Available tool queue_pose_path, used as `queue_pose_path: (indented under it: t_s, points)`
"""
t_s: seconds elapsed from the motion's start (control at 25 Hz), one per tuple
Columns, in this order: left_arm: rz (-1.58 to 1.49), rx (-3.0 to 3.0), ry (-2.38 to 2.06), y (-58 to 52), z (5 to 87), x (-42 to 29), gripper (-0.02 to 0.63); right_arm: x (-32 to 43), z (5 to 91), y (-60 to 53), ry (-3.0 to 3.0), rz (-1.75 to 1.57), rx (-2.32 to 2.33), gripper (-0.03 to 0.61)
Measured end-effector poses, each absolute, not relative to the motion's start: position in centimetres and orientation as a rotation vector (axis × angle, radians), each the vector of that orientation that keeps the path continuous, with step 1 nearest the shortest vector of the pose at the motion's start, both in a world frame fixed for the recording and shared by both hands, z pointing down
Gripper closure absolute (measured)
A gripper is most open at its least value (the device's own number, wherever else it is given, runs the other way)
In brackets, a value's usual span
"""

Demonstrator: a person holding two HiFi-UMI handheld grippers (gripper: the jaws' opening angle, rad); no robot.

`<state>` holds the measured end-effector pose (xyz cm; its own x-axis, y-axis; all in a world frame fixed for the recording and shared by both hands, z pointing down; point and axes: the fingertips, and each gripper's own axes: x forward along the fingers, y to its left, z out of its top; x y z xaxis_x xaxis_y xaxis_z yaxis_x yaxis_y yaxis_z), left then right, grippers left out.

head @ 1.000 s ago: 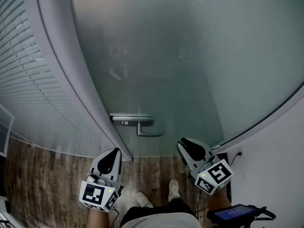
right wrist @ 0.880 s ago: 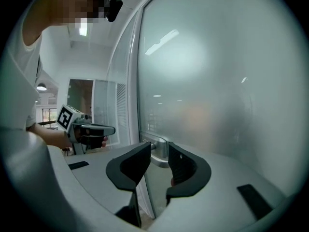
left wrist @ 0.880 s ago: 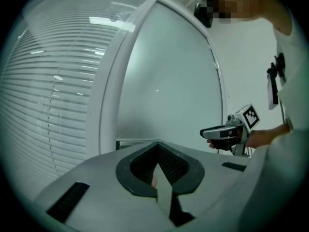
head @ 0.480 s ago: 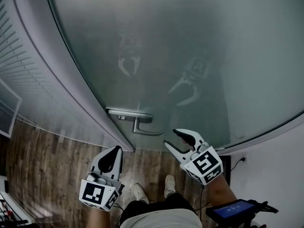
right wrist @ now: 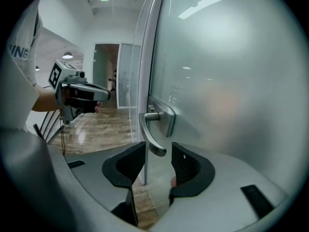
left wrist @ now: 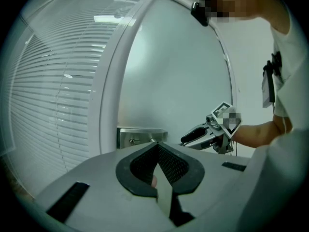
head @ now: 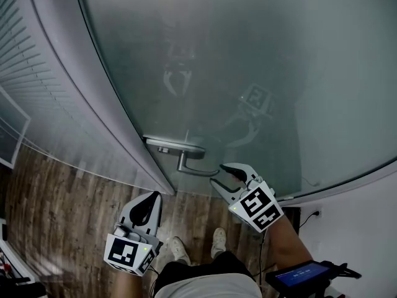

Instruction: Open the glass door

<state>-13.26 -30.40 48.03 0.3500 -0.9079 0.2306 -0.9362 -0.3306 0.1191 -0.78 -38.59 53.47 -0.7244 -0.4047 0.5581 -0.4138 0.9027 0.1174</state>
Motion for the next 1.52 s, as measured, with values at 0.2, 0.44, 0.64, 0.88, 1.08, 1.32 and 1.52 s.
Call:
queue_pose_path:
  t_s: [0.2,0.44,0.64,0.88,1.08,1.32,1.52]
  points:
    - [0.165,2.379,-1.663,-30.2,47.8,-13.5,0.614,-0.9,53.8,-38.5,-2.437,0.003,0.573,0.411]
    - [0.161,2.38,-1.667,-30.1,47.5,-13.7,0.614,-0.8,53.8,-38.6,-2.445,0.036,0.6,0.459]
    - [0.168,2.372,-1.676,-30.0,47.7,-14.0,0.614,-0.9,54.1,-38.7,-2.433,0.038,0.598,0.462]
    - [0.162,2.374,-1.68,-29.6,47.6,-13.7,0.614,-1.2,56.3,-38.8,-2.432,0.111,0.606,0.46]
    - [0.142,2.372,-1.681,-28.9,47.9,-13.6,0.614,-1.5,56.9,-39.2,-2.461,0.134,0.648,0.46]
    - [0.131,2.373,-1.674,-29.1,47.6,-13.0,0.614,-1.8,56.6,-40.6,-2.469,0.159,0.712,0.46]
    - [0.126,2.365,-1.67,-30.0,46.9,-13.3,0.614,-2.5,56.0,-42.9,-2.461,0.215,0.726,0.46]
